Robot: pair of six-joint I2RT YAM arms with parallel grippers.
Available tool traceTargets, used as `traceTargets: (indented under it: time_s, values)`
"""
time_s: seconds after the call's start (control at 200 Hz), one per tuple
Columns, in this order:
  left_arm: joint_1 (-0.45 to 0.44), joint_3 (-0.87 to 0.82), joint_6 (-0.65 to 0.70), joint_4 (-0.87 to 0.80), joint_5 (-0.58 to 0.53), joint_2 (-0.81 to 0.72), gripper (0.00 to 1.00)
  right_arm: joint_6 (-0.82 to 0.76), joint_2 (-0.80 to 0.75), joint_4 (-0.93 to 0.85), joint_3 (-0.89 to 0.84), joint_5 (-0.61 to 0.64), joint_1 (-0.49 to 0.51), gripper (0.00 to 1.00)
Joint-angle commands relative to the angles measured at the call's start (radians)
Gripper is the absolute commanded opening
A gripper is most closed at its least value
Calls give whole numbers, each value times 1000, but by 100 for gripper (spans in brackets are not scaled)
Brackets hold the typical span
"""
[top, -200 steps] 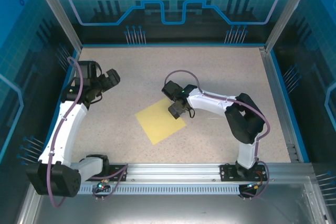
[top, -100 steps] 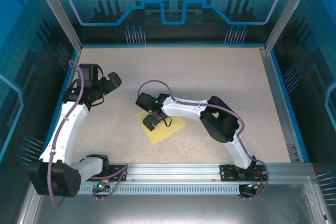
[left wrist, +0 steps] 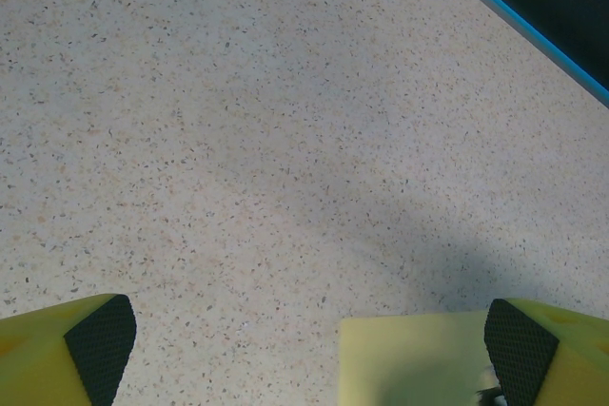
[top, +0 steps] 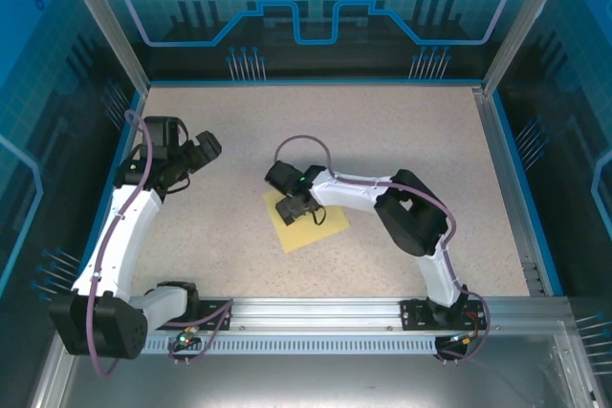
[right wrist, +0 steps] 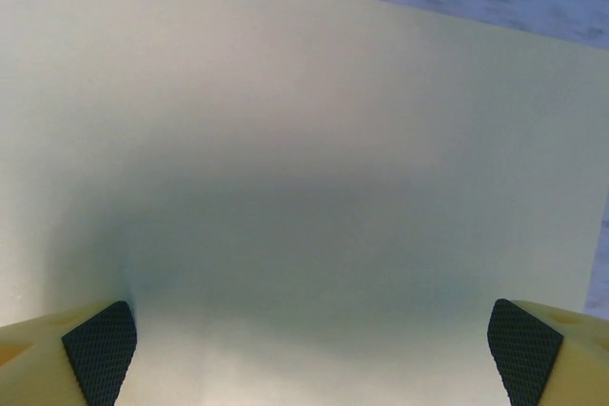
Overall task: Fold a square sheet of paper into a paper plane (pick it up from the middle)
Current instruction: Move the square sheet of paper to the center of the table, then first fold in half a square sheet of paper at the center of the table.
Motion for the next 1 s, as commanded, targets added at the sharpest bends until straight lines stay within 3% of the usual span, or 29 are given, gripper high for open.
traceTargets:
  time_s: [0.0,0.205,0.475,0.74,0.99]
  values:
    - [9,-16,-8,-7,17,0,98,45,-22,-29,-102,-19,-88,99]
    - [9,-30,-19,-7,23,-4,98,89,-109,-12,-197,-139,-196,99]
    - [7,-104,-42,44,156,3,98,229,-257,-31,-182,-151,-182,99]
    - [-56,-230,-38,149,284,41,99,281,-178,-137,-124,-152,-179,98]
    - [-101,-258,-64,201,295,91,98,276,-99,-179,-50,-187,-178,96]
